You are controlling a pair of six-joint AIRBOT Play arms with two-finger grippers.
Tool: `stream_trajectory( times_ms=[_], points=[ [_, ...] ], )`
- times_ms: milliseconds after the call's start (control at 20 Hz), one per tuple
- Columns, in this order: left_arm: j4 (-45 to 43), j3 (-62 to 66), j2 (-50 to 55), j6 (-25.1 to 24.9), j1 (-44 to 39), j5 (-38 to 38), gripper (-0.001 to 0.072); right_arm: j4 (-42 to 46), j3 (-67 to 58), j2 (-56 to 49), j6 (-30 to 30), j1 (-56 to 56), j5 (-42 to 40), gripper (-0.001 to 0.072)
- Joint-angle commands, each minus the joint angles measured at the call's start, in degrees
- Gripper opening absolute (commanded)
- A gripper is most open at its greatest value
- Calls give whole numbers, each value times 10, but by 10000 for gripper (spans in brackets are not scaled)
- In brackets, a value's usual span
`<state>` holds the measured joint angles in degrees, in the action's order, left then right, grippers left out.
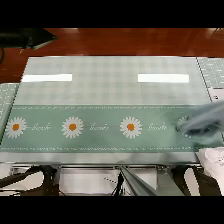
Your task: Fold the shirts.
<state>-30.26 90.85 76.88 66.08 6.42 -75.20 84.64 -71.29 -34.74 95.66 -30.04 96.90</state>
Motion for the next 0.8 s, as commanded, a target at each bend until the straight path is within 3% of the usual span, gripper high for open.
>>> stream_trajectory(
  times_ms=[0, 150, 550, 750],
  points=[
    [0, 0, 41, -27, -46, -1, 23, 249, -23, 18, -12, -63, 95, 24],
    [0, 0, 61, -46, -63, -1, 23, 342, -23, 25, -22, -106, 95, 23],
    [0, 0, 76, -80, -59, 2, 23, 318, 9, 25, -65, -207, 96, 23],
    [0, 0, 77, -85, -47, 15, 23, 351, 77, 51, -86, -250, 95, 25]
  ],
)
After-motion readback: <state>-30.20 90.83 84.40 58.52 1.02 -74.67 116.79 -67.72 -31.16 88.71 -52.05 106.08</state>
